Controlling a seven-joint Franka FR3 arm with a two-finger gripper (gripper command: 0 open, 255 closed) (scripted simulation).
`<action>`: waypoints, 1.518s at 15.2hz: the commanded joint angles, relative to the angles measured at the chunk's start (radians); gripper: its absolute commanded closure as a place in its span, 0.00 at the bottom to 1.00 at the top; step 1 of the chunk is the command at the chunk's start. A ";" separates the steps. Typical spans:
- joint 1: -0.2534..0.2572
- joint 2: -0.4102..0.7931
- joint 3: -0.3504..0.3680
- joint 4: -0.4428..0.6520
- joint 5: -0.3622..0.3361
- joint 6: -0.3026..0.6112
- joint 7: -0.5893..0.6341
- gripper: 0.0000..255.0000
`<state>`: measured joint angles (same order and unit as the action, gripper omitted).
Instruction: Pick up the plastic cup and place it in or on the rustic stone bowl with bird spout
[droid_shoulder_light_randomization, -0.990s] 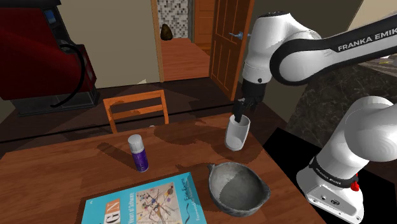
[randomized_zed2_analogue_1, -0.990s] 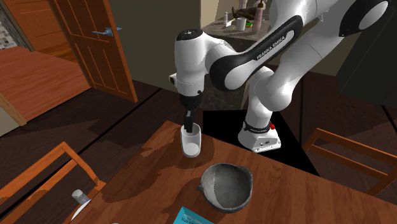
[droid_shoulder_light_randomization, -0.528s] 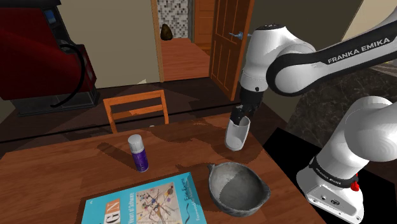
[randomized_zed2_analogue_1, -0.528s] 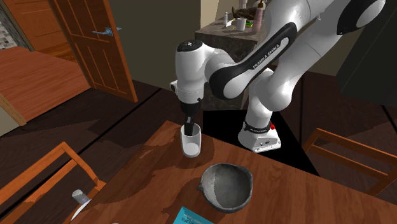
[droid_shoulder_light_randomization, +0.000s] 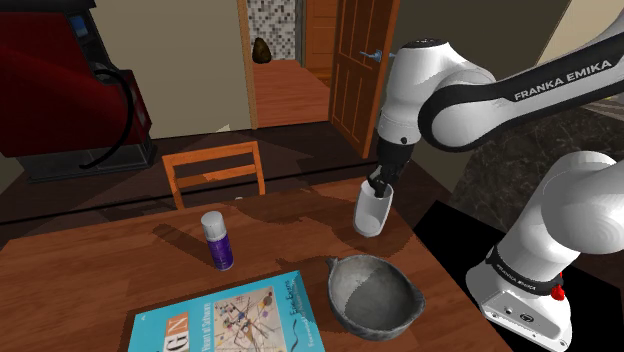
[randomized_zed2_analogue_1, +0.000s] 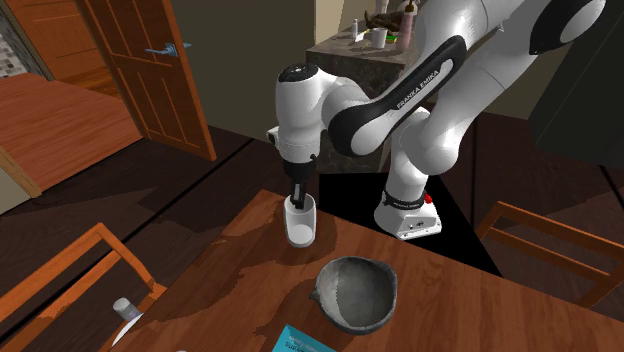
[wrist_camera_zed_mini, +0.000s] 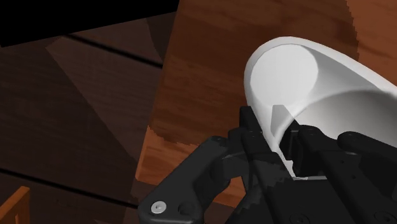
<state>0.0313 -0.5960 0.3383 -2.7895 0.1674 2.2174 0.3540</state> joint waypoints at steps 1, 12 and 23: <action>0.000 0.000 0.000 0.000 0.000 0.000 0.000 1.00; 0.001 -0.043 -0.015 0.043 -0.006 -0.086 -0.005 1.00; -0.003 -0.103 -0.044 0.156 -0.023 -0.258 -0.012 1.00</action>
<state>0.0280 -0.6922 0.2969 -2.6460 0.1463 1.9787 0.3423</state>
